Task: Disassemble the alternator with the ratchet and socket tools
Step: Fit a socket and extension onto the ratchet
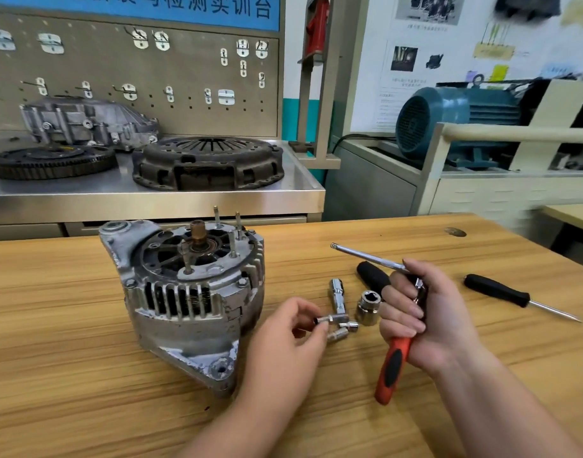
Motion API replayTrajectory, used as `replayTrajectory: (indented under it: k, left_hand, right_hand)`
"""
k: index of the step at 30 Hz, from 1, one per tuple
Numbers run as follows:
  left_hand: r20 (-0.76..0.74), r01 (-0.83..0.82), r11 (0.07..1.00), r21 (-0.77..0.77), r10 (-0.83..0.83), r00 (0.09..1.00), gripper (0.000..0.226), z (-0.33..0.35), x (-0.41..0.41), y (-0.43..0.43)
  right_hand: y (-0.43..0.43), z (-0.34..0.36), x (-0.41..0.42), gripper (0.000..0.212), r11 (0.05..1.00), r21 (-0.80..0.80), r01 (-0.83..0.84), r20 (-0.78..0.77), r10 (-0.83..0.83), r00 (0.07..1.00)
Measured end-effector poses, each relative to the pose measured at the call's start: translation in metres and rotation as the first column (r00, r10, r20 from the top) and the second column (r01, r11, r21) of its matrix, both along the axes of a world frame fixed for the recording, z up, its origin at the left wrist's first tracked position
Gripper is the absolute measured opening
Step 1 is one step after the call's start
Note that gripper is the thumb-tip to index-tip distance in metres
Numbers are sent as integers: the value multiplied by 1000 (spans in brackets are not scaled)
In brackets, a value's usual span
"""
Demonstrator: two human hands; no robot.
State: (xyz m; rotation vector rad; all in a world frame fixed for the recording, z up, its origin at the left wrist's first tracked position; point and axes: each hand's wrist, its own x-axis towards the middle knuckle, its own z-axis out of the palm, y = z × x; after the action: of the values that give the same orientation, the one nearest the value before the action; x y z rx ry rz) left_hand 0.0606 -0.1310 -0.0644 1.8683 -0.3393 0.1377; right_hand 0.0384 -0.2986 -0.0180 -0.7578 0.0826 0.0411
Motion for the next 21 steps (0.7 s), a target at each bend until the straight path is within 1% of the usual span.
replayTrajectory:
  k: [2, 4, 7, 9, 10, 12, 14, 15, 19, 21]
  left_hand:
    - [-119, 13, 989, -150, -32, 992, 14, 1, 2, -1]
    - [-241, 25, 937, -348, -115, 964, 12, 4, 2, -2]
    - [-334, 18, 798, -603, -273, 902, 8, 8, 1, -4]
    - [-367, -2, 691, -723, -382, 848, 9, 11, 0, -4]
    - [-389, -23, 644, -765, -432, 814, 12, 12, 0, -4]
    - [-428, -81, 564, -822, -516, 742, 12, 15, -1, -4]
    - [-454, -137, 508, -850, -577, 679, 7, 19, -3, -5]
    - [-464, -159, 491, -857, -597, 655, 8, 21, -3, -5]
    - [-487, -225, 448, -865, -645, 589, 12, 23, -5, -5]
    - [-507, -238, 461, -855, -644, 573, 18, 22, -5, -6]
  right_hand:
    - [-3, -1, 2, 42, 999, -8, 41, -29, -41, 999]
    - [-6, -2, 2, 40, 998, 8, 66, -39, -66, 997]
    - [-7, -2, 2, 41, 997, 16, 72, -33, -71, 997]
    - [-7, -1, 1, 43, 999, 21, 44, -2, -44, 999]
    - [-6, -1, 0, 47, 999, 32, 23, 21, -23, 1000]
    - [-5, 0, 0, 56, 999, 44, -18, 52, 16, 999]
    - [-4, 0, -1, 58, 998, 44, -50, 75, 47, 996]
    - [-3, 1, -1, 58, 997, 42, -63, 83, 60, 995]
    - [2, 0, -1, 57, 995, 32, -96, 88, 93, 992]
    - [4, -1, -2, 54, 995, 17, -101, 76, 100, 992]
